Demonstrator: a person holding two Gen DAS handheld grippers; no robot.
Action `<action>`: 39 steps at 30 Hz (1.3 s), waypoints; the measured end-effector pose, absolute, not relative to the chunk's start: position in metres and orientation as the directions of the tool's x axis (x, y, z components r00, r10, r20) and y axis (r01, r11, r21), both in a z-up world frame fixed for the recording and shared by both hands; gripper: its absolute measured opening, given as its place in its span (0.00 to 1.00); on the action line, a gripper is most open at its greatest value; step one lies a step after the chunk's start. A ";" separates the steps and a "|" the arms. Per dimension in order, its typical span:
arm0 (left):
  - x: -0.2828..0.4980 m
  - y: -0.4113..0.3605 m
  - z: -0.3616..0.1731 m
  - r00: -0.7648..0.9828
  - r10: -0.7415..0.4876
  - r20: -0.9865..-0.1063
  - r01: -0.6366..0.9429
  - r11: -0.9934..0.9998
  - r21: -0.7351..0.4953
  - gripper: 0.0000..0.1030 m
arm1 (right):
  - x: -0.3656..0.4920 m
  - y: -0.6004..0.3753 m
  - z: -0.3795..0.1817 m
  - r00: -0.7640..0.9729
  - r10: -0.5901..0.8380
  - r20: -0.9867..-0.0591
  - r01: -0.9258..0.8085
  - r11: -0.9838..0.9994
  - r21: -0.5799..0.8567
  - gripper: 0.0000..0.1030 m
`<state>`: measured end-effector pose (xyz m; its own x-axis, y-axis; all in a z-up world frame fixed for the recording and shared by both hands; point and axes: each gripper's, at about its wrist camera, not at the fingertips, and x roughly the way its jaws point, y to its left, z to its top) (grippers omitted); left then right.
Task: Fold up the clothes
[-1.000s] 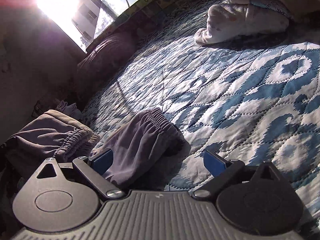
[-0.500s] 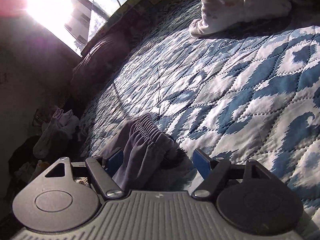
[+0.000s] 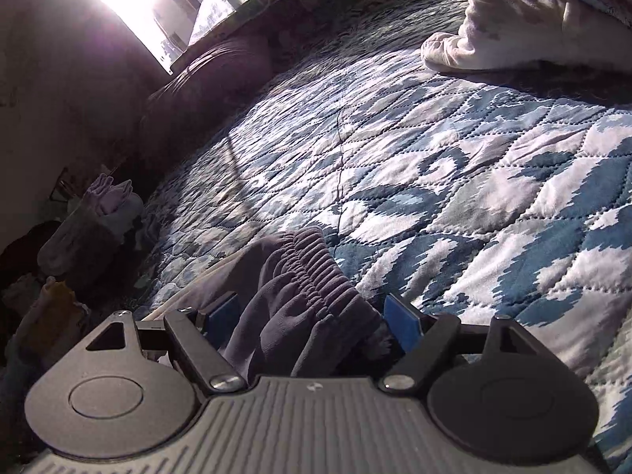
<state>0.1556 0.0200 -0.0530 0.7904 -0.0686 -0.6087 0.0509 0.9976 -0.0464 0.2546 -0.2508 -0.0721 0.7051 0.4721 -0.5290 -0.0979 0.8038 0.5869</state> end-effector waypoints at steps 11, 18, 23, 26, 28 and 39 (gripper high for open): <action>0.164 0.044 -0.064 0.794 -0.115 -0.597 -0.006 0.980 -0.198 0.66 | 0.248 -0.247 -0.070 0.731 0.442 -0.519 -0.093 0.819 0.566 0.54; 0.154 0.040 -0.056 0.832 -0.103 -0.545 0.082 0.995 -0.063 0.24 | 0.223 -0.251 -0.060 0.800 0.392 -0.455 -0.087 0.825 0.558 0.26; 0.137 0.071 -0.025 0.900 -0.147 -0.411 0.073 0.979 -0.189 0.22 | 0.196 -0.271 -0.051 0.844 0.337 -0.418 -0.040 0.816 0.577 0.25; 0.127 0.096 -0.002 0.937 -0.150 -0.317 0.058 0.957 -0.284 0.22 | 0.183 -0.286 -0.043 0.873 0.280 -0.400 -0.002 0.821 0.570 0.25; 0.122 0.114 0.009 0.949 -0.146 -0.279 0.043 0.937 -0.346 0.22 | 0.175 -0.298 -0.038 0.889 0.239 -0.390 0.024 0.827 0.562 0.25; 0.098 0.236 -0.035 0.908 0.016 -0.418 -0.291 0.742 -0.604 0.27 | 0.156 -0.345 -0.074 0.845 0.178 -0.504 0.181 0.792 0.584 0.44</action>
<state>0.0976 0.2365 -0.0354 0.9083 0.0156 -0.4179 -0.2905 0.7424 -0.6036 0.1560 -0.3450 -0.0735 0.8449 0.1782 -0.5043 0.1813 0.7916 0.5836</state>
